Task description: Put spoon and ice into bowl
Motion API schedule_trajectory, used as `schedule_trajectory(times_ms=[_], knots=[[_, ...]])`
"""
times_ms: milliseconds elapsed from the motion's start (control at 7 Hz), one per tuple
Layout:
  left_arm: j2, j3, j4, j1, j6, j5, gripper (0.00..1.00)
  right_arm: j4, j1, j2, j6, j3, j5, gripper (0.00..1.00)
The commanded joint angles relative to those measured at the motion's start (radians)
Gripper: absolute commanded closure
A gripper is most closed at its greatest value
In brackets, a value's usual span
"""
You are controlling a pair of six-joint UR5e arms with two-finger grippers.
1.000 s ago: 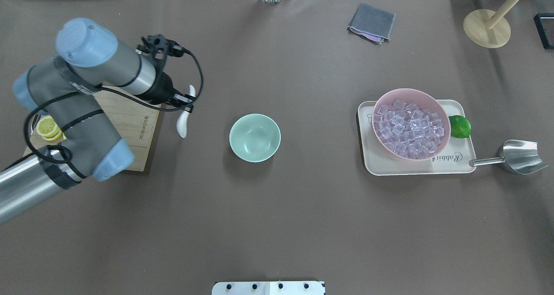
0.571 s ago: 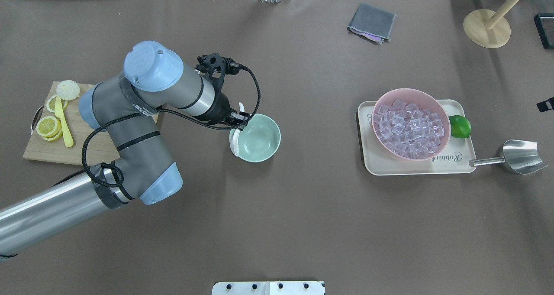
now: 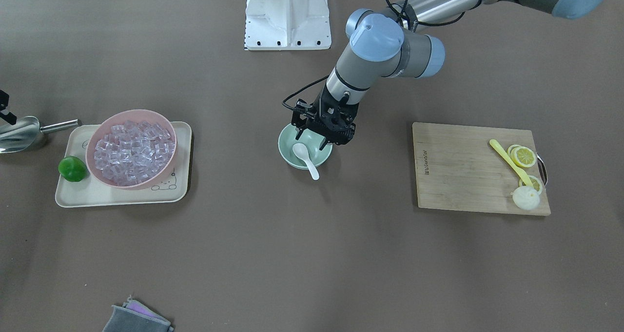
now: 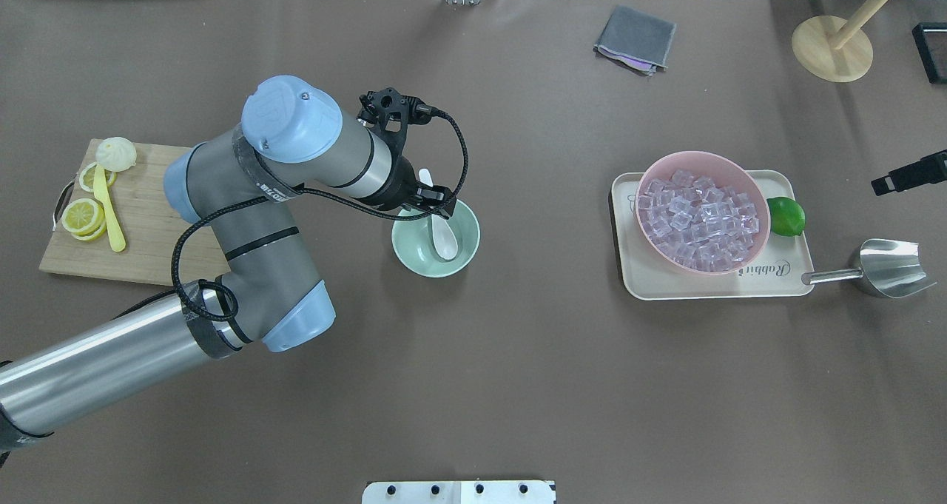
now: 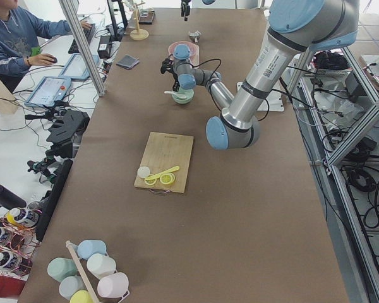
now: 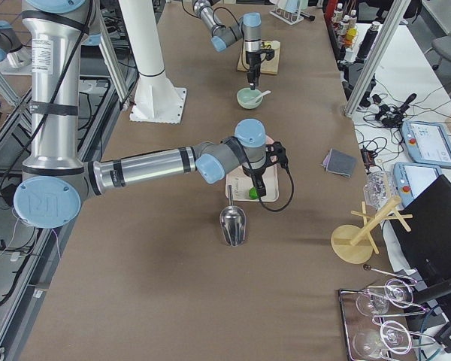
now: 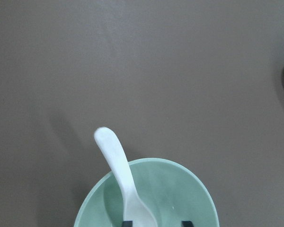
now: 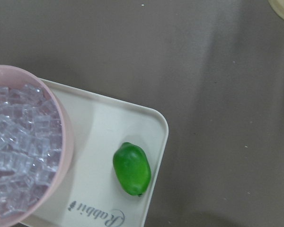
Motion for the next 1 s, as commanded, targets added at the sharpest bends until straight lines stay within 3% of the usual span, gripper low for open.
schedule_trajectory(times_ms=[0,143,429,571,857], knots=[[0.05,-0.015,-0.068,-0.017,-0.011,0.004,0.02,0.022,-0.112,0.075,0.226,0.003,-0.067,0.02],[0.054,-0.042,-0.051,-0.031,-0.036,0.006,0.02,0.022,-0.184,0.115,0.326,0.014,-0.137,0.03],[0.225,-0.189,-0.05,-0.06,-0.137,0.004,0.02,0.019,-0.307,0.175,0.498,0.047,-0.246,0.12],[0.241,-0.197,-0.05,-0.065,-0.137,0.007,0.02,0.019,-0.35,0.177,0.516,0.056,-0.295,0.2],[0.244,-0.193,-0.05,-0.065,-0.145,0.007,0.02,0.019,-0.393,0.175,0.501,0.078,-0.31,0.28]])
